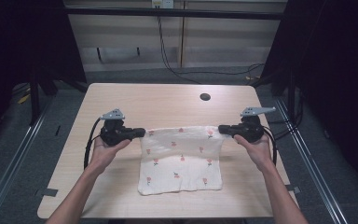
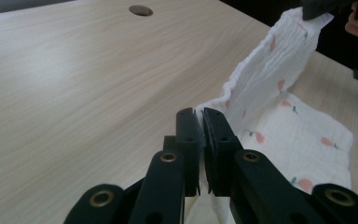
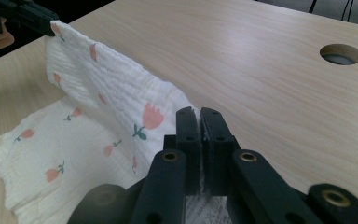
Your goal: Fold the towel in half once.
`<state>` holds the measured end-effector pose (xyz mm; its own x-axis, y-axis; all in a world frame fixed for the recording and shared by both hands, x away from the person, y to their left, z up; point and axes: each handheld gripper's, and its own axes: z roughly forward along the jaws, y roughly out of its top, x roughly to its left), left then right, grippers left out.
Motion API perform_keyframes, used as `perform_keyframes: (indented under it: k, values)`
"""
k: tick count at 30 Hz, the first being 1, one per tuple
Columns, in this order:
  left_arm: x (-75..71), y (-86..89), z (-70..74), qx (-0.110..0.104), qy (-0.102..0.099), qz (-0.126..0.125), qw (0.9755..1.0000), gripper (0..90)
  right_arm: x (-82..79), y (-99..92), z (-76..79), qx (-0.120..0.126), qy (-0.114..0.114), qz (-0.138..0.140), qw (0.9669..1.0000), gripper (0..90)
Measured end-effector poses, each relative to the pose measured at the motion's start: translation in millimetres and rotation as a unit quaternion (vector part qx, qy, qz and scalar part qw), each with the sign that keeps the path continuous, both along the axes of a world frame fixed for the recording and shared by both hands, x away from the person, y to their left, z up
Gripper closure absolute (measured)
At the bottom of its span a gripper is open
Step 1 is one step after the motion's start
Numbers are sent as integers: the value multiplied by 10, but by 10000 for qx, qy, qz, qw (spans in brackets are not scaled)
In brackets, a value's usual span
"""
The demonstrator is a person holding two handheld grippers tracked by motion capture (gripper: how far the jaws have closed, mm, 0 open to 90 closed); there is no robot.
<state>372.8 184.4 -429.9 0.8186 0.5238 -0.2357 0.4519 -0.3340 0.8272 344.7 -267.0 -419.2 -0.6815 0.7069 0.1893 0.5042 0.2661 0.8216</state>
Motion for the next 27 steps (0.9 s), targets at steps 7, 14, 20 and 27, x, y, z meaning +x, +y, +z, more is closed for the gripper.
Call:
perform_keyframes:
  k: [7, 14, 20, 27]
  values:
    - [-131, 98, -6, -46, -55, -51, 10000, 856, -107, 15, -25, 18, 65, 80, 9999, 871]
    - [-252, 63, -68, -18, -44, -195, 9998, 855, -225, 49, -57, -24, 9, 158, 9999, 871]
    - [-388, 49, -124, 131, -1, -350, 9993, 855, -376, 52, -68, -158, -28, 275, 9995, 869]
    - [-544, 39, -223, 384, 60, -572, 9976, 855, -594, 94, -208, -271, 155, 511, 9982, 869]
